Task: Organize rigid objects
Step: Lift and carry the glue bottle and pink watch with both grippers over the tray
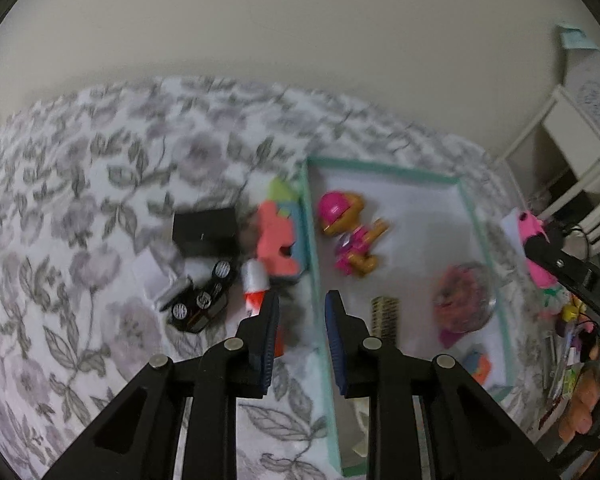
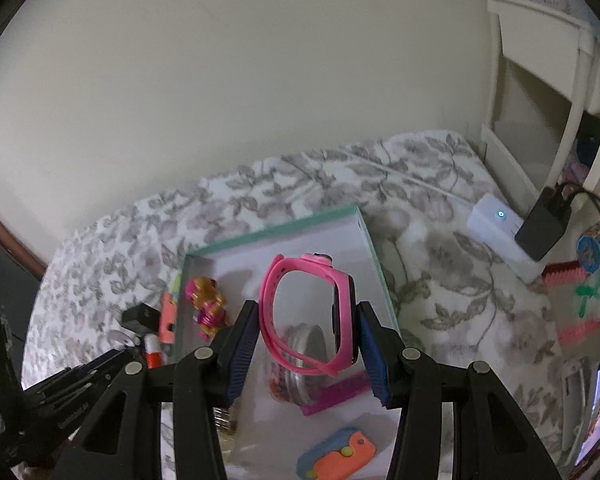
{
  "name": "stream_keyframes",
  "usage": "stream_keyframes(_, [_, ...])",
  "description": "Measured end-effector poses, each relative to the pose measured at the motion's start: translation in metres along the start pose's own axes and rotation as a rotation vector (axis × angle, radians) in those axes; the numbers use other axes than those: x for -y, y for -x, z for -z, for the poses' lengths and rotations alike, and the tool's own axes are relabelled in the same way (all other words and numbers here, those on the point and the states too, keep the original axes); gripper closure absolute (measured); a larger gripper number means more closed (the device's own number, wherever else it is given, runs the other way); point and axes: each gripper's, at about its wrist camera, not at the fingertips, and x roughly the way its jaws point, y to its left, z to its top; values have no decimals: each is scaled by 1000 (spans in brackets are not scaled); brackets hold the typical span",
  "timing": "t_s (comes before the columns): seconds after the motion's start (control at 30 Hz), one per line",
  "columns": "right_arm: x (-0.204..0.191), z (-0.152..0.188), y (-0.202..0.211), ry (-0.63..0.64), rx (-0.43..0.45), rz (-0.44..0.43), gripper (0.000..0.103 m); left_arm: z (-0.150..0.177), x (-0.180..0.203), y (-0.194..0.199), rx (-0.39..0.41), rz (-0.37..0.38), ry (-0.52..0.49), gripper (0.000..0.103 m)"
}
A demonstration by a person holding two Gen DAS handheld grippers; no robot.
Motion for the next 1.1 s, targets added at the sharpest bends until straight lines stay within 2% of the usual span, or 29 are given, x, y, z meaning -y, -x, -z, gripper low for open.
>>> stream_keyframes(0.17, [7,10,-22,-2,-64,38,52,7,-8,-24,-55,-30,20,78])
stream_keyframes(0.27, [11,13,-29,-10,-88,39,52,10,-8,-35,-79,-62,1,70])
stream_keyframes(0.4, [11,14,-32,-14,-96,35,52,14,-10,-47,-104,-87,-4,68])
stream_keyframes(0.5, [11,15,-32,-12,-96,31,52,19,-14,-56,-115,-89,3,68])
stream_keyframes(0.53, [10,14,-32,-12,-96,30,52,20,-15,-57,-115,-90,7,70])
stream_keyframes(0.57, [10,14,-31,-14,-97,29,52,21,-16,-57,-114,-88,9,78])
stream_keyframes(0.67, [11,13,-31,-15,-99,32,52,20,-16,-50,-102,-86,10,78])
stream_keyframes(0.87, [15,14,-32,-30,-107,50,52,5,4,-20,-15,-1,-35,78])
stream_keyframes(1.0, [19,15,-32,-42,-112,55,52,5,25,-14,-9,81,-68,78])
stream_keyframes(1.1, [22,17,-35,-47,-124,77,52,5,40,-20,-27,95,-104,78])
